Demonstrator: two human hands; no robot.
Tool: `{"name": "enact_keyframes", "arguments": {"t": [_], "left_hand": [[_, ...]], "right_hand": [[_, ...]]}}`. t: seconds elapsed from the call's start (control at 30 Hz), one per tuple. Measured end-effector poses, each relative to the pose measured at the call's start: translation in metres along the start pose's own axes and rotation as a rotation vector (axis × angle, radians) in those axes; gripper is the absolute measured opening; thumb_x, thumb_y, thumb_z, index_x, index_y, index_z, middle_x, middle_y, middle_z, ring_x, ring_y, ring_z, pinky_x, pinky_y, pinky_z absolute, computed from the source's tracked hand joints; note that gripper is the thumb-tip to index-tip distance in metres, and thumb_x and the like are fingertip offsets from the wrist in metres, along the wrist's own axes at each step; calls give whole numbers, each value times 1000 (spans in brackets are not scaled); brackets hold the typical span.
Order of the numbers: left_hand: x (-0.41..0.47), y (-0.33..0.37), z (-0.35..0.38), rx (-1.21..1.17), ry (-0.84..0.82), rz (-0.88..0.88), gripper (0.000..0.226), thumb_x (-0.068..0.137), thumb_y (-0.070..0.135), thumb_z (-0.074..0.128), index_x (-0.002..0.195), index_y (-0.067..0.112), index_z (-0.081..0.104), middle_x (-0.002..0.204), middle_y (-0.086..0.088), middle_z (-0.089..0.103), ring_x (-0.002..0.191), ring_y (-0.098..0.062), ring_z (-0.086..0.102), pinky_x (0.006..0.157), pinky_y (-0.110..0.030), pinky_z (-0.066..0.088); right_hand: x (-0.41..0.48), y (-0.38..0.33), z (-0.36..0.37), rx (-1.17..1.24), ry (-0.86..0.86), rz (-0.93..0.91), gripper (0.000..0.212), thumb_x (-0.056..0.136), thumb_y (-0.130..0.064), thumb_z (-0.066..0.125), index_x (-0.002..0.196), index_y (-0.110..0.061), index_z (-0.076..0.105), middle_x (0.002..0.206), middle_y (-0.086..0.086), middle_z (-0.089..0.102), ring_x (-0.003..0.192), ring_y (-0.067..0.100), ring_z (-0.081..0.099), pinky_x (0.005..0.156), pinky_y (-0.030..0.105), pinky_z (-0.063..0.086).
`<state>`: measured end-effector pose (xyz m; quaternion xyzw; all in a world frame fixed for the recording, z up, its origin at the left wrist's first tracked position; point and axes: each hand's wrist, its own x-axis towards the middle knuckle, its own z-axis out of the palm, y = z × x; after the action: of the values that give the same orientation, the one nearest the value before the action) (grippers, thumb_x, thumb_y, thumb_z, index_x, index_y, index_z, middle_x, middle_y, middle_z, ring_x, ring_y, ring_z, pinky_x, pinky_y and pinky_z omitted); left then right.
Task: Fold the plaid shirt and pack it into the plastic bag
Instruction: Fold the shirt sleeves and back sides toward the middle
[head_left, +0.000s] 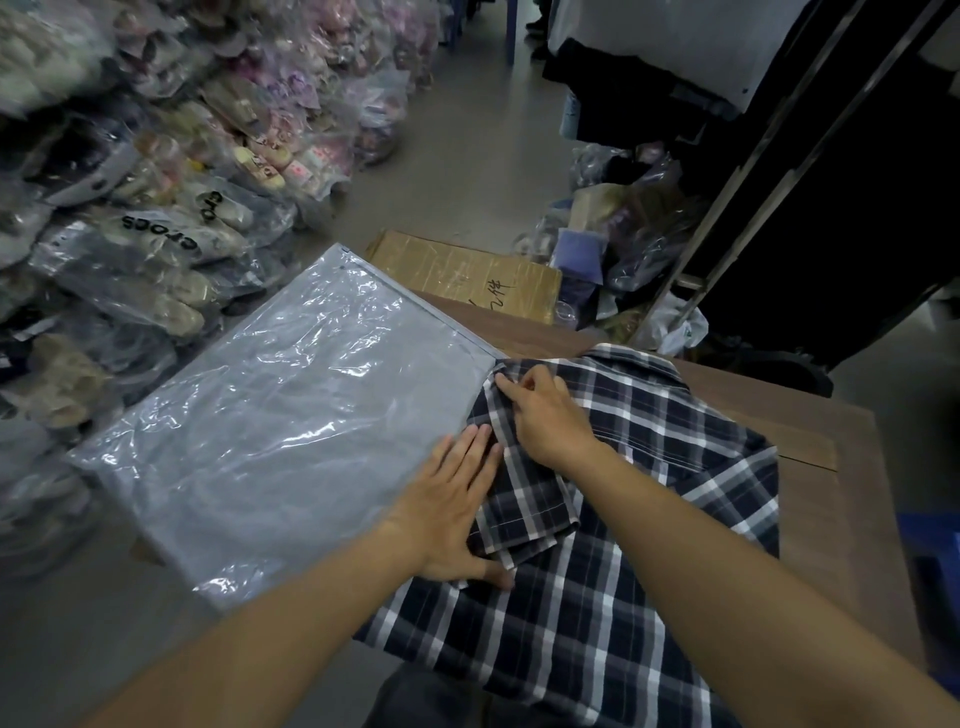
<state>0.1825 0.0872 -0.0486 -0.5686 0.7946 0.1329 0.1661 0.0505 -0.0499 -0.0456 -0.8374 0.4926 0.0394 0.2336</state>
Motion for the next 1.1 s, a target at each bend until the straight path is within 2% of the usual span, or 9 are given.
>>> {"name": "enact_keyframes", "arguments": {"t": [0.3,0.37,0.43,0.5,0.57,0.67,0.83,0.93,1.1], "left_hand": [[9,10,-6,-13,-155,-52,121,59,102,2,148,26,-31,150,-22,-42,137,-34,-45,110,-66,-17],[10,9,-16,-133,-170,-57,109,67,95,-5,153,30,-19,156,-17,-34,142,-31,-39,113,-61,-18],[11,7,-31,-332,-25,-94,97,77,84,-6,155,32,17,164,-10,2,151,-30,-8,119,-54,-6],[20,4,-43,-475,201,-178,70,92,70,14,134,25,47,141,-5,37,137,-26,27,116,-44,19],[42,-2,-48,-624,304,-331,41,100,44,42,129,16,50,132,-6,43,128,-27,36,108,-41,31],[71,-13,-59,-879,294,-542,34,98,23,54,129,10,48,133,-14,51,121,-31,48,101,-43,43],[91,-21,-73,-1049,270,-736,23,93,14,62,113,7,56,108,-11,58,100,-30,56,80,-33,42],[97,-26,-79,-1049,220,-787,7,86,10,66,80,7,68,90,-13,68,87,-30,64,75,-34,49],[96,-35,-85,-1144,160,-751,9,86,8,69,85,0,69,81,-13,66,75,-25,60,73,-33,47]], "right_hand": [[-5,5,-7,-61,-119,-74,58,104,-37,37,157,-29,15,142,6,31,125,27,33,105,43,39],[-14,14,-19,198,-99,-47,53,102,-38,45,152,-27,33,140,4,40,128,24,40,107,43,39],[-29,35,-34,376,46,17,39,100,-34,52,138,-22,53,129,2,51,117,21,54,100,39,46],[-47,67,-48,387,222,136,27,99,-25,54,123,-18,64,114,0,55,106,20,59,91,34,49],[-70,103,-58,340,359,313,20,97,-19,55,113,-15,66,107,0,54,98,23,59,83,35,49],[-105,153,-63,325,451,617,10,95,-16,57,102,-13,62,114,13,57,88,25,53,74,33,40],[-133,189,-59,576,337,855,27,91,-17,63,112,-14,47,102,9,63,86,29,64,69,40,53],[-133,202,-56,715,340,930,26,87,-16,71,102,-7,51,98,11,65,82,31,66,77,51,59],[-142,207,-65,818,179,966,18,85,-14,72,73,-11,58,61,5,55,50,17,46,45,27,33]]}}
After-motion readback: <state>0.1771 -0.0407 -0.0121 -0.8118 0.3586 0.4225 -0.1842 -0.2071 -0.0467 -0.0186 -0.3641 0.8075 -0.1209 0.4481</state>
